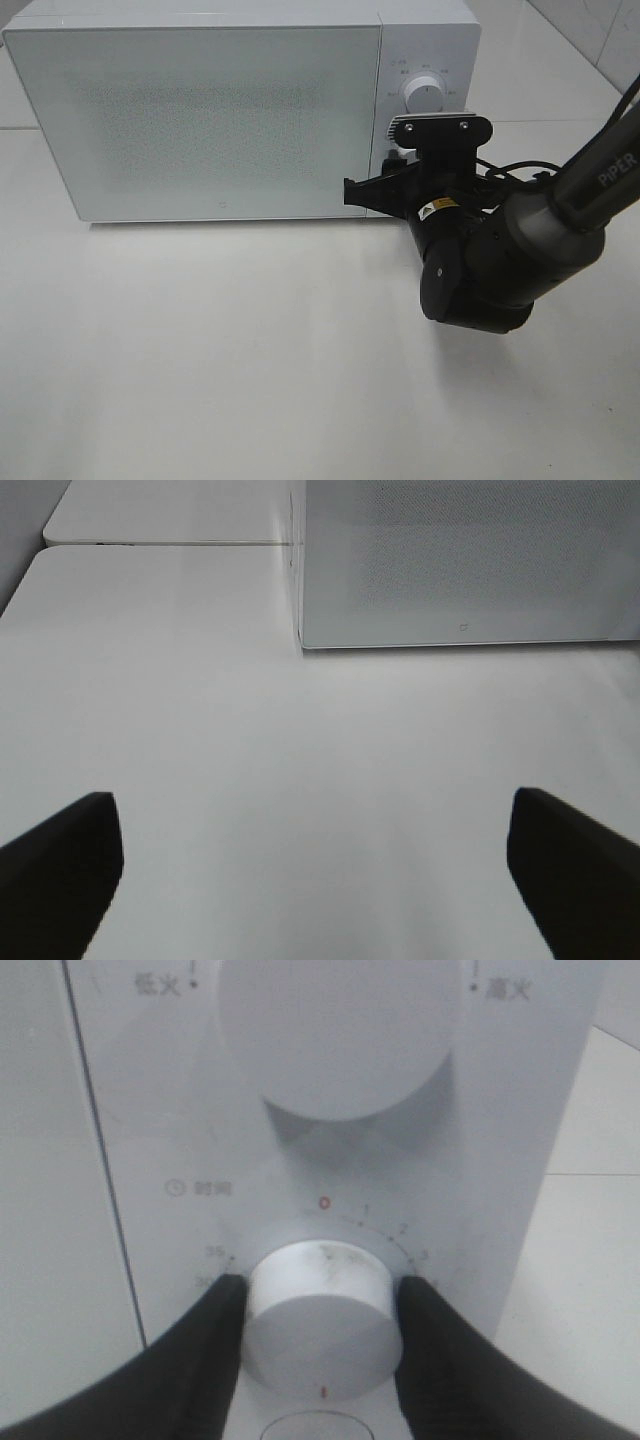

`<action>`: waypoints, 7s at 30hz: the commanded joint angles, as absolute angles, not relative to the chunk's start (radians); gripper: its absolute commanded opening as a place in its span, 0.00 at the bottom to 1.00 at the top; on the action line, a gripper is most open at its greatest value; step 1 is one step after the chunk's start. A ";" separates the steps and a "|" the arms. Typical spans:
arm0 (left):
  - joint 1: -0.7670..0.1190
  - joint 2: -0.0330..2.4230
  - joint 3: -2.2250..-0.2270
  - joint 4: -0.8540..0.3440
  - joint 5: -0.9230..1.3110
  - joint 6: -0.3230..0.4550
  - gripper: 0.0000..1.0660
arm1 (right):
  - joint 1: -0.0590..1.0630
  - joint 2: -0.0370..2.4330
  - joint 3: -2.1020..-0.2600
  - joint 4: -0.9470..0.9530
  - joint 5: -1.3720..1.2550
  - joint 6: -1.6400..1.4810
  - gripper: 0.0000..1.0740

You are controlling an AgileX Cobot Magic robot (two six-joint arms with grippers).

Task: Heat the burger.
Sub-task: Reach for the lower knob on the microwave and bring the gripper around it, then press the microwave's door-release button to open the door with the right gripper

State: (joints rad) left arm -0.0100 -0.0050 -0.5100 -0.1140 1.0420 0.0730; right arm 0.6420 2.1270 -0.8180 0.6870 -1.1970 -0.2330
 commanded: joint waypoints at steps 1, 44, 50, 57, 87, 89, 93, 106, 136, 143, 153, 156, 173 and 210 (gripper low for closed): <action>-0.004 -0.026 -0.507 -0.122 1.035 0.073 0.94 | 0.640 2.122 -0.838 0.665 -1.272 -0.247 0.17; -0.004 -0.026 -0.507 -0.122 1.035 0.073 0.94 | 0.640 2.122 -0.838 0.508 -1.313 1.271 0.00; -0.004 -0.026 -0.507 -0.122 1.035 0.073 0.94 | 0.640 2.122 -0.838 0.534 -1.349 1.410 0.00; -0.004 -0.026 -0.507 -0.122 1.035 0.073 0.94 | 0.638 2.122 -0.838 0.535 -1.348 1.520 0.00; -0.004 -0.026 -0.507 -0.122 1.035 0.073 0.94 | 0.638 2.122 -0.838 0.693 -1.350 1.407 0.49; -0.004 -0.026 -0.507 -0.122 1.035 0.073 0.94 | 0.638 2.122 -0.838 0.694 -1.350 1.400 0.50; -0.004 -0.026 -0.507 -0.122 1.035 0.073 0.94 | 0.638 2.121 -0.836 0.702 -1.345 1.367 0.54; -0.004 -0.026 -0.507 -0.122 1.035 0.073 0.94 | 0.641 2.020 -0.704 0.612 -1.275 1.297 0.60; -0.004 -0.026 -0.507 -0.122 1.035 0.073 0.94 | 0.638 1.416 -0.454 0.471 -0.302 -0.022 0.60; -0.004 -0.026 -0.507 -0.122 1.035 0.073 0.94 | 0.638 1.253 -0.454 0.471 -0.052 -0.211 0.60; -0.004 -0.026 -0.507 -0.122 1.035 0.073 0.94 | 0.638 1.001 -0.454 0.367 0.343 -0.191 0.60; -0.004 -0.026 -0.507 -0.122 1.035 0.073 0.94 | 0.638 0.956 -0.454 0.325 0.401 -0.156 0.60; -0.004 -0.026 -0.507 -0.123 1.035 0.073 0.94 | 0.444 0.480 -0.478 0.030 0.748 0.161 0.60; -0.004 -0.024 -0.507 -0.122 1.035 0.073 0.94 | 0.172 -0.030 -0.503 0.000 1.003 0.132 0.66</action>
